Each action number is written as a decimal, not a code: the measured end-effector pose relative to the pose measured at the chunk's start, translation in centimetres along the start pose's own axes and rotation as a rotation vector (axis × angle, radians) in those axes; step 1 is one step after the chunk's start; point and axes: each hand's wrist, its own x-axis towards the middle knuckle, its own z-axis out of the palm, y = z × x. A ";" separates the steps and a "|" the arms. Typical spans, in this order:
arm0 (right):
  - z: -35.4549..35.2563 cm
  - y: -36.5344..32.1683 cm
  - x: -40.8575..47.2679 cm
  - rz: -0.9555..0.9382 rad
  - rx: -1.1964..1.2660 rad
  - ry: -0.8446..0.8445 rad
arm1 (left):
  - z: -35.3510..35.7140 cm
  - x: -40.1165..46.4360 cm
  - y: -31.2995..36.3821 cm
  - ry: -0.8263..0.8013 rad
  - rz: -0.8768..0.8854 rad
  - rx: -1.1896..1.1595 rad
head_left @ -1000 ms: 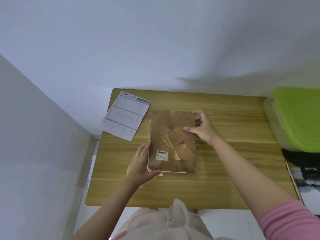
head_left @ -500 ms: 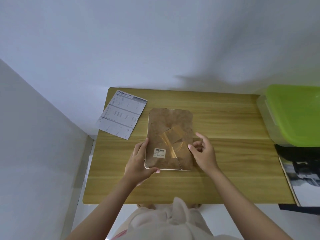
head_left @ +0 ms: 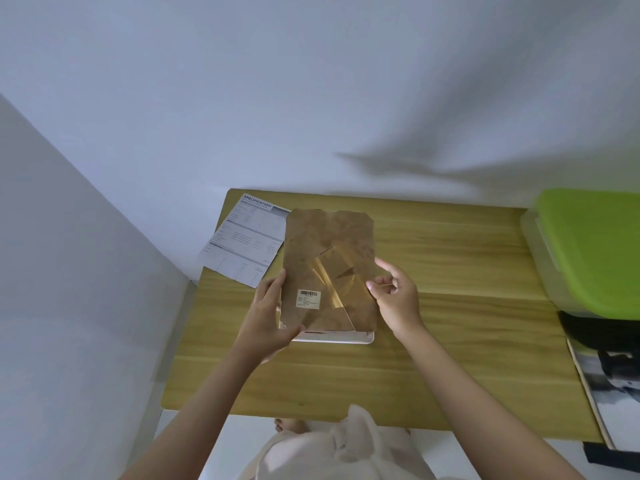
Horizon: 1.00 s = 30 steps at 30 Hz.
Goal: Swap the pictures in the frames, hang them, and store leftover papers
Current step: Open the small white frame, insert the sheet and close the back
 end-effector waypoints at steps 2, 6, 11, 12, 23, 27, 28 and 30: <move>-0.9 -0.1 0.4 0.014 0.048 -0.001 | 0.3 0.3 1.1 0.018 -0.002 -0.028; -4.7 -0.1 1.2 0.052 0.108 0.015 | 2.6 0.6 4.5 0.043 -0.031 -0.131; -11.2 1.5 1.8 0.084 0.111 0.060 | 6.9 1.2 9.9 0.047 -0.092 -0.407; -12.4 1.8 1.9 0.093 0.110 0.062 | 7.7 1.3 10.8 0.046 -0.109 -0.481; -21.5 4.6 3.0 0.142 -0.004 0.049 | 17.3 1.9 14.3 0.085 -0.174 -0.339; -22.9 5.7 3.3 0.165 -0.143 0.001 | 20.0 1.7 13.8 0.077 -0.198 -0.206; -23.1 5.8 3.4 0.172 -0.165 0.000 | 20.5 1.7 13.7 0.078 -0.208 -0.183; -23.4 6.2 3.6 0.184 -0.204 -0.005 | 21.3 1.7 13.6 0.081 -0.224 -0.132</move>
